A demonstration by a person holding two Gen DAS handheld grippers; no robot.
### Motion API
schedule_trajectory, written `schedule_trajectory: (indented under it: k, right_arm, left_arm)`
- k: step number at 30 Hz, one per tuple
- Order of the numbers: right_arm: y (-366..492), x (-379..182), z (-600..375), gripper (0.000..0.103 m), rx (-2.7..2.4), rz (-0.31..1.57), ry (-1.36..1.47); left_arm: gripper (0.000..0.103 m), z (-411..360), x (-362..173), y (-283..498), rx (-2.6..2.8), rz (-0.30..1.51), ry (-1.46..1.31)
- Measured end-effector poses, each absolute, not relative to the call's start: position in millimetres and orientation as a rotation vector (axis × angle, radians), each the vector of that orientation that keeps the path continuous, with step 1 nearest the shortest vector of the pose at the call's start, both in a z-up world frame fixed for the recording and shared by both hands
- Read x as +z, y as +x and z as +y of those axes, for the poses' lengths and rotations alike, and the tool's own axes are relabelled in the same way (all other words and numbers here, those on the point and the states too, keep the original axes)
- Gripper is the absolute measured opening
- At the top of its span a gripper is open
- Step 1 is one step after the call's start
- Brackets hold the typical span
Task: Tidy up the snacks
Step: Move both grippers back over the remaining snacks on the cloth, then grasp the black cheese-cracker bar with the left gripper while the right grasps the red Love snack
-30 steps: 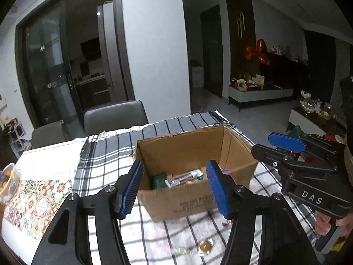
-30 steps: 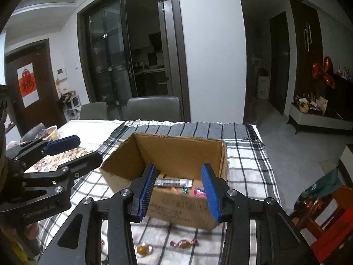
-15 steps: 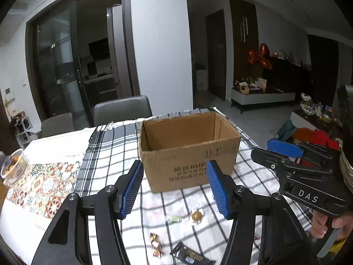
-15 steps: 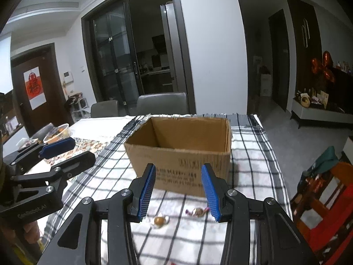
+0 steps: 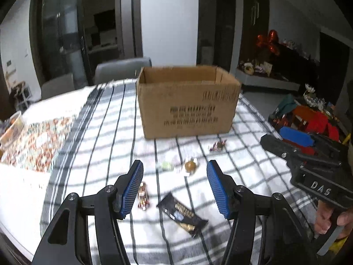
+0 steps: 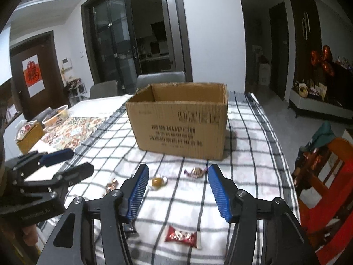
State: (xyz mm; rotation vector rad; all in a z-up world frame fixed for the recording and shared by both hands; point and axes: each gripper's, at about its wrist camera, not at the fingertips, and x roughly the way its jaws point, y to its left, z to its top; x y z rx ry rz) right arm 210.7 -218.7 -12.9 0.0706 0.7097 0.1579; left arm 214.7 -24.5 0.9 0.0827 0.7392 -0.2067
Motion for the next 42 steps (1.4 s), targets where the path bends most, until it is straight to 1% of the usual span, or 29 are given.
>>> schedule_trajectory:
  k: [19,37,42]
  right_arm:
    - [187,-87,-218,0.057,0.141,0.910,0.120]
    - [198,-126,-210,0.057,0.146,1.008,0.120]
    - [200,-129,-209,0.057,0.129,1.001,0.103]
  left_arm:
    - [0.059,-20,-80,209,-0.177,0.948,-0.039]
    - [0.059,-26,-112,228,-0.146,0.999,-0.030]
    - [0.059,-28,-122,236,-0.105,1.016,-0.034]
